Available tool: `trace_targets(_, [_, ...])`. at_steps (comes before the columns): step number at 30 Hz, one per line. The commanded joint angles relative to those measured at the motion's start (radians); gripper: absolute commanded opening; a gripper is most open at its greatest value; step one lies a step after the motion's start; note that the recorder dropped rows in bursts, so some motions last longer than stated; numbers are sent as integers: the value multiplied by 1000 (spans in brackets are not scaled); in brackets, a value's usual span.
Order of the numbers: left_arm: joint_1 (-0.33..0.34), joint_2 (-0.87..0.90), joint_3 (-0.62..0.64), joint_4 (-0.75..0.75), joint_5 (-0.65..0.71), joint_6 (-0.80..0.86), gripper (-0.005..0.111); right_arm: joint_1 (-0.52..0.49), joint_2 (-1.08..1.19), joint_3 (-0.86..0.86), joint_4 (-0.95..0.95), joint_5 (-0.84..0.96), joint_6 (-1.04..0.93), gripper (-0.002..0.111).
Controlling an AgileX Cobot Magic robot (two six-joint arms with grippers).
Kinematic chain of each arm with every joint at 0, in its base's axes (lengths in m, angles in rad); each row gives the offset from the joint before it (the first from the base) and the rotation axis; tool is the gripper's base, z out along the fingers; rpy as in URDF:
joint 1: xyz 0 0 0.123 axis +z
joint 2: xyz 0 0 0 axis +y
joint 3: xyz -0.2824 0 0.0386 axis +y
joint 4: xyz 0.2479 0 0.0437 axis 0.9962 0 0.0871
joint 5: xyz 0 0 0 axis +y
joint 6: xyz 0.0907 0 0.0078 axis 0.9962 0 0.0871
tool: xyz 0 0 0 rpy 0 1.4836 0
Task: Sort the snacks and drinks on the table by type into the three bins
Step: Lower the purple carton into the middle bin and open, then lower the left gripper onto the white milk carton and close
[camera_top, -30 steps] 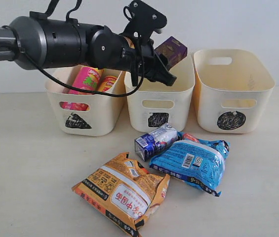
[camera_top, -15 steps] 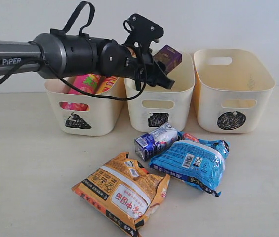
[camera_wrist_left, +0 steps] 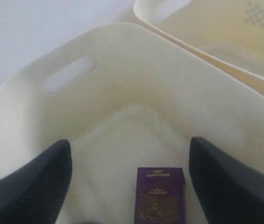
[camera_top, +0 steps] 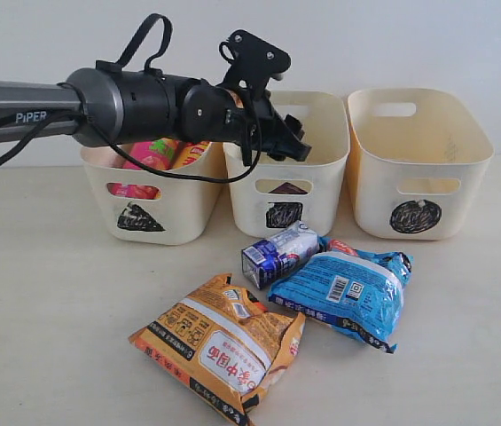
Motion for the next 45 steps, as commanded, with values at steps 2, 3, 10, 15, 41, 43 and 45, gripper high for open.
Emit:
trace_targets(2, [3, -26, -4, -6, 27, -11, 66, 0, -5, 0, -1, -3, -2, 0])
trace_targets(3, [3, -35, -4, -6, 51, -5, 65, 0, -5, 0, -1, -3, -2, 0])
trace_targets(10, [1, -136, -4, -4, 272, 49, 43, 0, -5, 0, -1, -3, -2, 0])
trace_targets(15, [1, -208, -4, -4, 411, 113, 11, 0, -5, 0, -1, -3, -2, 0])
trace_targets(41, [1, -245, 111, -164, 788, 270, 34, 0, -5, 0, -1, -3, -2, 0])
trace_targets(43, [1, -227, 111, -203, 787, 281, 52, 0, -5, 0, -1, -3, -2, 0])
trace_targets(45, [1, -208, 111, -228, 778, 283, 69, 0, -5, 0, -1, -3, -2, 0])
